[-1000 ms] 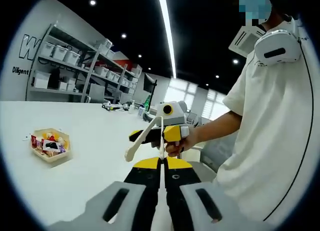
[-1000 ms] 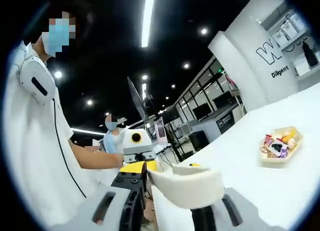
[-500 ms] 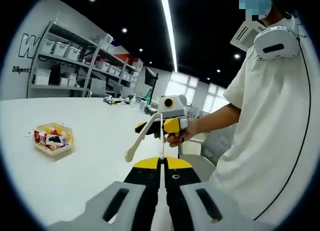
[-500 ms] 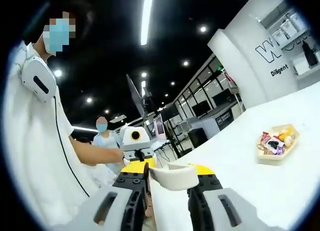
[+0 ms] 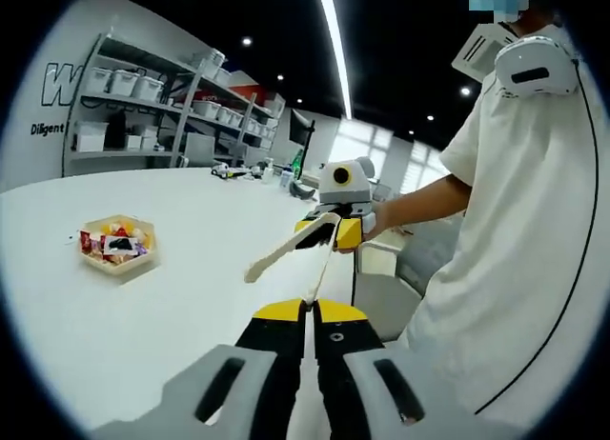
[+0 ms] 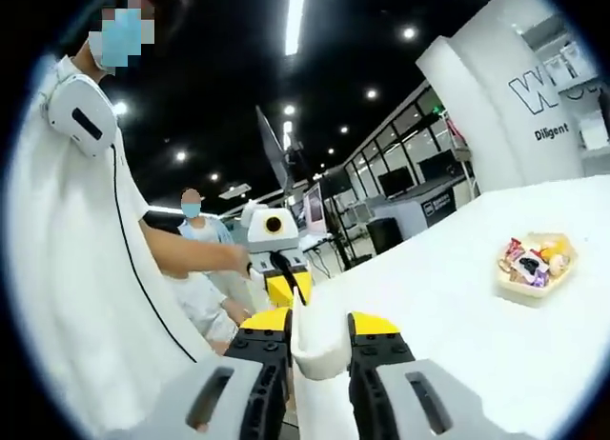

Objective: Place the target food into the container with the food tongs after gripping and lifting it, then release it inside without dropping or visibly crushing the food.

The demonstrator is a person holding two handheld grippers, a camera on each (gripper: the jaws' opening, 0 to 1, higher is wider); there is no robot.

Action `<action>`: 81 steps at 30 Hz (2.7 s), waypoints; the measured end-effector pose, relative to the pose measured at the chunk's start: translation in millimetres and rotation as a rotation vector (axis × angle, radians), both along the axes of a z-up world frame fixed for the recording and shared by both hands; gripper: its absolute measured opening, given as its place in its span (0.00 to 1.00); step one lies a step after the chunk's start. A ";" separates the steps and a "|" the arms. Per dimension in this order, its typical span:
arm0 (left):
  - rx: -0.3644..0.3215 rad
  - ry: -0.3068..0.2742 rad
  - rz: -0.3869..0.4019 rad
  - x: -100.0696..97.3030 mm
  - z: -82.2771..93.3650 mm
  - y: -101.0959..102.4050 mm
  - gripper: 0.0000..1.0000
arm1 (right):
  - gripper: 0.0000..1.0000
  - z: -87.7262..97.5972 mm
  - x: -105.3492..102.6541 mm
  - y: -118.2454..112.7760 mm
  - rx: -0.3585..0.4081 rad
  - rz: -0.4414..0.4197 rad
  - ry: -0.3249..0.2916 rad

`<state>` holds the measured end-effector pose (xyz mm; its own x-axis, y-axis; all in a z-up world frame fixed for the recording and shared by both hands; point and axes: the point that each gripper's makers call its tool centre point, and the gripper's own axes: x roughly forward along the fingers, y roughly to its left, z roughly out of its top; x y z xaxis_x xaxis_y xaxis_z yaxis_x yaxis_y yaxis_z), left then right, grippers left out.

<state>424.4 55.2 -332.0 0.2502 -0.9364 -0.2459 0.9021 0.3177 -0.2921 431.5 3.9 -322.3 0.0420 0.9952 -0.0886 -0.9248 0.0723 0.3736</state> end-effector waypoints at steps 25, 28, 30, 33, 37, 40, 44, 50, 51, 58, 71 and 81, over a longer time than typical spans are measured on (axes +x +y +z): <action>0.218 0.138 0.178 21.1 -108.1 17.8 0.02 | 0.18 -134.3 29.2 6.8 -0.346 -0.003 -0.087; 0.231 0.153 0.186 20.9 -117.1 17.9 0.02 | 0.18 -146.8 30.6 5.8 -0.388 -0.003 -0.102; 0.237 0.160 0.190 21.1 -121.9 17.8 0.02 | 0.19 -153.5 31.8 5.2 -0.412 -0.007 -0.106; 0.240 0.166 0.193 19.8 -126.9 15.8 0.02 | 0.20 -162.5 34.8 2.6 -0.456 -0.015 -0.150; 0.245 0.167 0.202 20.9 -131.6 14.6 0.02 | 0.20 -168.7 36.2 0.4 -0.482 -0.018 -0.166; 0.256 0.176 0.203 20.7 -136.5 13.3 0.02 | 0.20 -174.0 39.3 -1.5 -0.525 -0.019 -0.216; 0.267 0.179 0.205 20.3 -140.2 13.4 0.02 | 0.21 -179.2 41.7 -0.6 -0.550 -0.025 -0.255; 0.281 0.184 0.199 18.2 -146.8 13.8 0.02 | 0.22 -182.6 42.6 -2.8 -0.607 -0.030 -0.304; 0.286 0.174 0.197 18.1 -147.5 13.4 0.02 | 0.22 -182.6 42.7 -2.6 -0.610 -0.031 -0.316; 0.297 0.167 0.208 18.9 -151.1 15.3 0.03 | 0.24 -181.7 44.2 -3.9 -0.623 -0.057 -0.312; 0.306 0.134 0.292 23.9 -143.6 21.7 0.07 | 0.29 -180.8 43.6 -9.9 -0.644 -0.087 -0.342; 0.288 0.126 0.327 25.8 -138.3 35.4 0.17 | 0.30 -173.9 46.0 -16.1 -0.606 -0.159 -0.291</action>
<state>450.2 90.6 -470.4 0.4726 -0.7023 -0.5324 0.7039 0.6643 -0.2515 477.5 -12.2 -496.1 0.2898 0.7532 -0.5905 -0.9421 0.3334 -0.0371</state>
